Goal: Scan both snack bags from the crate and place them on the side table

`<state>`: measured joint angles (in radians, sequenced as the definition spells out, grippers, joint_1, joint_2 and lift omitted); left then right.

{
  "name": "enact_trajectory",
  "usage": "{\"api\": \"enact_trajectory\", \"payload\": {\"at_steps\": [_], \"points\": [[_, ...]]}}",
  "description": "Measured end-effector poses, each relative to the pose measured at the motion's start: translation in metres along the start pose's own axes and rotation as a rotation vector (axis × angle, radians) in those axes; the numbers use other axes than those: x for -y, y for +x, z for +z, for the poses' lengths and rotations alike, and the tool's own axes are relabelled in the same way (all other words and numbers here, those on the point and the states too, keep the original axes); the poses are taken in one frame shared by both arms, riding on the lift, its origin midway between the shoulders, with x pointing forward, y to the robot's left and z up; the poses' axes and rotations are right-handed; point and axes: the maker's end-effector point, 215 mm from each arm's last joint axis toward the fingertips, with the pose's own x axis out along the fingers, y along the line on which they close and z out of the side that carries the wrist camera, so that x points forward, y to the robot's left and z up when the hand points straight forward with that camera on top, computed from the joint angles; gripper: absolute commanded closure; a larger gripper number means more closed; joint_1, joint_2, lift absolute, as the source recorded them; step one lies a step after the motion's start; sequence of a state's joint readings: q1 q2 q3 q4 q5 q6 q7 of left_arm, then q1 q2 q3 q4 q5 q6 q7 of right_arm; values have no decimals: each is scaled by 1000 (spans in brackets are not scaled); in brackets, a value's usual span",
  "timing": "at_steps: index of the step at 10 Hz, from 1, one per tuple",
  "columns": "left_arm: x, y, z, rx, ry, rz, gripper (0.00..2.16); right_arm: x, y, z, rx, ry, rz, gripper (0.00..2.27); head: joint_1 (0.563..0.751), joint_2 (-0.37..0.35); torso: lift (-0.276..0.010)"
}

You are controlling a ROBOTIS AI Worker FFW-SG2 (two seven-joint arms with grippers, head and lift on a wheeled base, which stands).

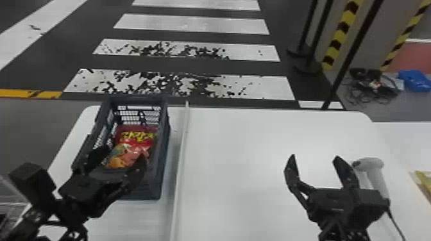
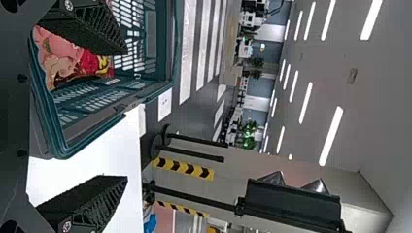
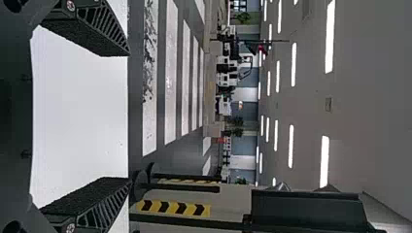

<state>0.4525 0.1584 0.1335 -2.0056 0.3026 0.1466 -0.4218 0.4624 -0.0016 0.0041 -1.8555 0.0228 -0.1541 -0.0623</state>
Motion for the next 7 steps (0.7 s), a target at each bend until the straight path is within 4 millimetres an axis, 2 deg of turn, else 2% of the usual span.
{"api": "enact_trajectory", "payload": {"at_steps": [3, 6, 7], "points": [[3, 1, 1, -1, 5, -3, 83, -7, -9, -5, -4, -16, 10, 76, 695, -11, -95], [11, -2, 21, 5, -8, -29, 83, -7, -11, -18, -35, -10, 10, 73, 695, -17, -95], [1, -3, 30, 6, -21, -12, 76, -7, -11, -22, -46, -8, 9, 73, 695, -7, -95]]}}
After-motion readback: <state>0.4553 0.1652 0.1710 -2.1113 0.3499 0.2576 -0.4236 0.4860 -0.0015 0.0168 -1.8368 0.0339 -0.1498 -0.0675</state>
